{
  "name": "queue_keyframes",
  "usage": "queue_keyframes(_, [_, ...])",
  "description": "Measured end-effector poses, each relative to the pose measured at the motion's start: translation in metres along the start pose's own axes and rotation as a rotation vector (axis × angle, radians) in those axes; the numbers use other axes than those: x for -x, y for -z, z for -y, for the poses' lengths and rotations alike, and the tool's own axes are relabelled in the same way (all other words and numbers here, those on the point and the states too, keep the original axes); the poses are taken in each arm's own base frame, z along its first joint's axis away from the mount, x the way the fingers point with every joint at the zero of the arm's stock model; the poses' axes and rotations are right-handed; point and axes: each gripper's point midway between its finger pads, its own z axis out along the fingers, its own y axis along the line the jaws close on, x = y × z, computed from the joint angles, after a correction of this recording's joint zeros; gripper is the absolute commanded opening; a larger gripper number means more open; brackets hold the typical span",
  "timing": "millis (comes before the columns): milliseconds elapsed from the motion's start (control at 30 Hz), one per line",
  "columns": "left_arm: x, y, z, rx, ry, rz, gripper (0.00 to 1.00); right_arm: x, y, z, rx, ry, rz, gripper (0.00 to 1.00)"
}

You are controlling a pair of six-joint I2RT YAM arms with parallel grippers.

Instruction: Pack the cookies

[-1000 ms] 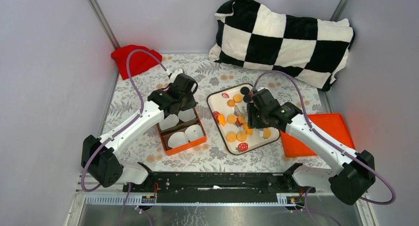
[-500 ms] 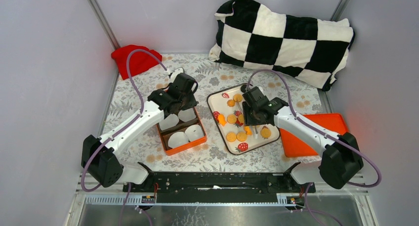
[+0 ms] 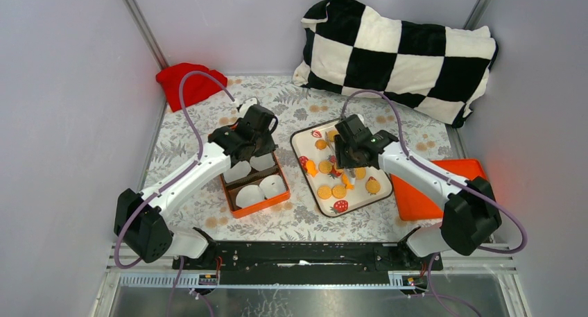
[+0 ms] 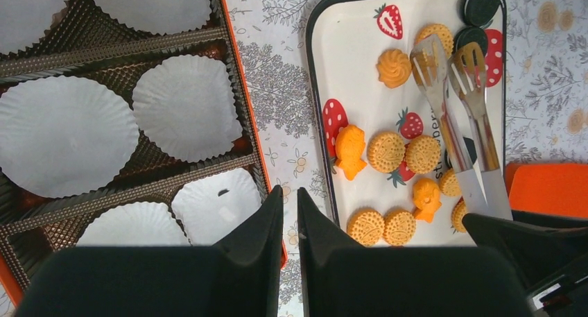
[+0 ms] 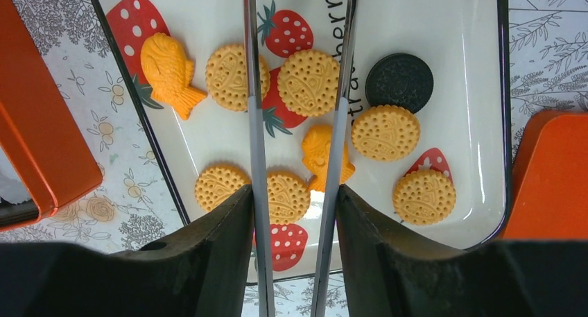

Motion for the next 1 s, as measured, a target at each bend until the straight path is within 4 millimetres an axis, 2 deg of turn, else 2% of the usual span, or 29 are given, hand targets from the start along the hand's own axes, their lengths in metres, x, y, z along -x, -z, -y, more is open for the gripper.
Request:
queue_keyframes(100, [-0.003,-0.002,-0.002,0.005,-0.002,-0.008,0.17,0.003,-0.004,-0.001,-0.008,0.001,-0.005,0.49])
queue_keyframes(167, [-0.005,-0.002,-0.004,0.008,-0.003,-0.013,0.16,0.002,-0.008,-0.001,-0.017,0.003,-0.015,0.44])
queue_keyframes(267, [-0.006,-0.003,-0.004,0.009,-0.004,-0.017,0.16,0.002,-0.012,-0.001,-0.03,0.009,-0.028,0.23])
queue_keyframes(333, [-0.006,-0.003,-0.005,0.011,-0.003,-0.015,0.16,0.004,-0.013,0.001,-0.044,0.013,-0.028,0.14])
queue_keyframes(400, [-0.003,-0.002,-0.006,0.018,-0.001,-0.01,0.17,0.007,-0.011,0.001,-0.048,0.016,-0.026,0.09])
queue_keyframes(533, [0.017,0.009,-0.009,0.019,0.032,0.035,0.17,0.021,-0.002,-0.004,-0.035,0.019,0.003,0.05])
queue_keyframes(633, [0.053,0.031,-0.018,0.012,0.1,0.125,0.18,0.038,0.008,-0.013,-0.01,0.016,0.046,0.02])
queue_keyframes(767, [0.105,0.065,-0.033,0.004,0.196,0.272,0.19,0.065,0.028,-0.034,0.056,0.018,0.114,0.02])
queue_keyframes(833, [0.125,0.078,-0.041,0.006,0.237,0.329,0.18,0.079,0.041,-0.052,0.105,0.03,0.146,0.02])
queue_keyframes(933, [0.143,0.085,-0.056,0.027,0.279,0.372,0.18,0.1,0.055,-0.09,0.182,0.074,0.191,0.02])
queue_keyframes(1000, [0.145,0.084,-0.062,0.044,0.29,0.373,0.18,0.105,0.058,-0.124,0.234,0.123,0.201,0.02])
